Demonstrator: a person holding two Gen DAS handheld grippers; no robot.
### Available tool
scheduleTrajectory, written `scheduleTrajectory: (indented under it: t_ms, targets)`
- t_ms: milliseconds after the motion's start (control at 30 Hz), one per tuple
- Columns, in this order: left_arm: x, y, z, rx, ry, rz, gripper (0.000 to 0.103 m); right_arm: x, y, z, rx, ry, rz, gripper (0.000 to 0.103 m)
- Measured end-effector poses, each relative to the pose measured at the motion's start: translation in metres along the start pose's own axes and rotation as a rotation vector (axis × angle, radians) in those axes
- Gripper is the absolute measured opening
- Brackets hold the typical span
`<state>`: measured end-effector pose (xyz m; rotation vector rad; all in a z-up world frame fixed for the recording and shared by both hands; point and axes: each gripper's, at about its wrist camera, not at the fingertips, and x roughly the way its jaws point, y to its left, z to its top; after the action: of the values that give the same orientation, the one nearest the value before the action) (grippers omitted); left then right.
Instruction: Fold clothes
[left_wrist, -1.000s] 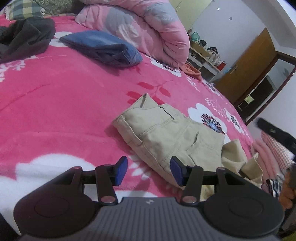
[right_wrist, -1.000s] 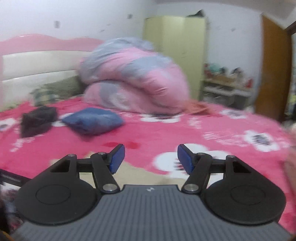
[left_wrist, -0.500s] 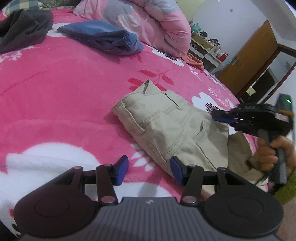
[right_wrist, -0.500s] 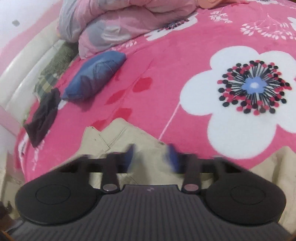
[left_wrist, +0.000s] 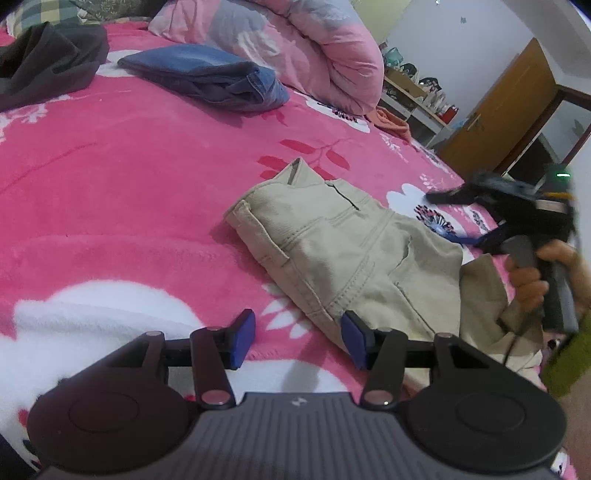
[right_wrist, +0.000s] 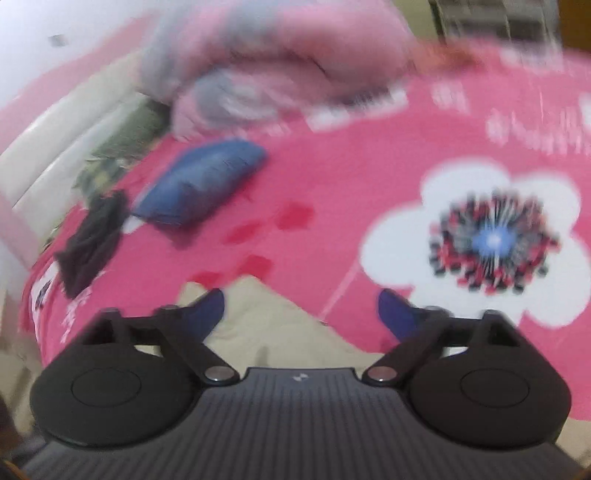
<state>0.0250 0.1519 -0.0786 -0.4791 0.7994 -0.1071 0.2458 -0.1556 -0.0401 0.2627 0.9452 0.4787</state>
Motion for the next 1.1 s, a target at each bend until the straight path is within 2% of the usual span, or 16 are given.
scheduleTrajectory:
  t_ms: [67,100,133,167,233,367,467,633,767,833,933,1033,1100]
  targets:
    - [0.001,0.001,0.001,-0.002,0.004,-0.002,0.054,0.028,-0.023,0.002,0.154,0.14,0.024,0.088]
    - [0.001,0.002,0.001,-0.002,0.005,-0.004,0.054,0.033,-0.028,0.0,0.179,0.168,0.036,0.086]
    - [0.001,0.002,0.001,-0.001,0.006,-0.007,0.054,0.03,-0.028,-0.004,0.159,0.159,0.047,0.078]
    - [0.002,0.003,0.001,0.004,0.006,-0.008,0.054,0.027,-0.027,-0.007,0.139,0.15,0.059,0.057]
    - [0.004,0.002,0.001,0.01,0.004,-0.006,0.055,0.013,-0.025,-0.015,0.103,0.107,0.069,0.032]
    - [0.005,0.0,-0.001,0.015,-0.008,0.001,0.058,-0.017,-0.017,-0.032,0.002,0.046,0.087,0.016]
    - [0.003,0.001,-0.004,0.013,-0.021,-0.007,0.058,-0.043,-0.001,-0.046,-0.074,-0.007,0.116,0.01]
    - [-0.009,0.011,-0.003,-0.019,-0.028,-0.044,0.059,-0.082,0.034,-0.077,-0.199,-0.072,0.197,0.008]
    - [-0.041,0.021,-0.007,-0.019,-0.095,-0.098,0.066,-0.107,0.063,-0.104,-0.29,-0.083,0.245,0.006]
    - [-0.056,0.024,-0.008,-0.016,-0.124,-0.148,0.07,-0.119,0.077,-0.12,-0.325,-0.105,0.25,0.006]
    - [-0.076,0.03,-0.013,-0.027,-0.136,-0.273,0.075,-0.128,0.098,-0.148,-0.372,-0.105,0.268,0.006]
    - [-0.083,0.036,-0.017,-0.101,-0.112,-0.381,0.08,-0.127,0.116,-0.177,-0.406,-0.087,0.277,0.006]
    - [-0.084,0.035,-0.02,-0.119,-0.101,-0.423,0.081,-0.121,0.126,-0.196,-0.42,-0.077,0.277,0.006]
